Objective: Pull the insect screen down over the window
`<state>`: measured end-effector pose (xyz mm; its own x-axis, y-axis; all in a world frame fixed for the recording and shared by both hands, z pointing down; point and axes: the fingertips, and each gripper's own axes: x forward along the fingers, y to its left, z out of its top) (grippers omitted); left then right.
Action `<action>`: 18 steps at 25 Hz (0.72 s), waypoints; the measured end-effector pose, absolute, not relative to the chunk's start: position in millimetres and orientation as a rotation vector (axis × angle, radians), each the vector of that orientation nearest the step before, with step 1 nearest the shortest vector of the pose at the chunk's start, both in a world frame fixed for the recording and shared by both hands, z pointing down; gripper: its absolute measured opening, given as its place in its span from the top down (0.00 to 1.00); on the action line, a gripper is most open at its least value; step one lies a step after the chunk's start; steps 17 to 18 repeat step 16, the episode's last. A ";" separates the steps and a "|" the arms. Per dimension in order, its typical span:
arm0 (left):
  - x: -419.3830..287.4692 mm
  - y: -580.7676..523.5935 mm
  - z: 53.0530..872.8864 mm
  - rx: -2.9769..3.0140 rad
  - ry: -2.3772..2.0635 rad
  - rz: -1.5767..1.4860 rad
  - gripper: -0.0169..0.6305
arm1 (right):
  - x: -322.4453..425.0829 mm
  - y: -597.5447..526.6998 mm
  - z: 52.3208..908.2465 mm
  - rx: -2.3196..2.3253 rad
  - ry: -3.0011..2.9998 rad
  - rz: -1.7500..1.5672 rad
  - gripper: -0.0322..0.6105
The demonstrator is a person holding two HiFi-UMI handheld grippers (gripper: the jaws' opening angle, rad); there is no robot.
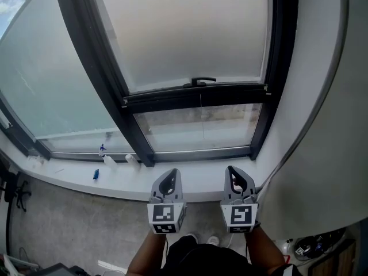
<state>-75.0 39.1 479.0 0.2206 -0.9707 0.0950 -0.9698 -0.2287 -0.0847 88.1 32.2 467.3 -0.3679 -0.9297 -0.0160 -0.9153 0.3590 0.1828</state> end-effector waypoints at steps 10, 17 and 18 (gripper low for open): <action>-66.8 37.1 483.0 -2.448 1.947 -0.205 0.97 | 95.4 27.6 470.0 1.723 -2.521 -0.188 0.95; -66.8 29.3 485.2 -2.443 1.947 -0.219 0.97 | 92.5 17.8 474.1 1.690 -2.515 -0.247 0.95; -66.8 29.3 485.2 -2.443 1.947 -0.219 0.97 | 92.5 17.8 474.1 1.690 -2.515 -0.247 0.95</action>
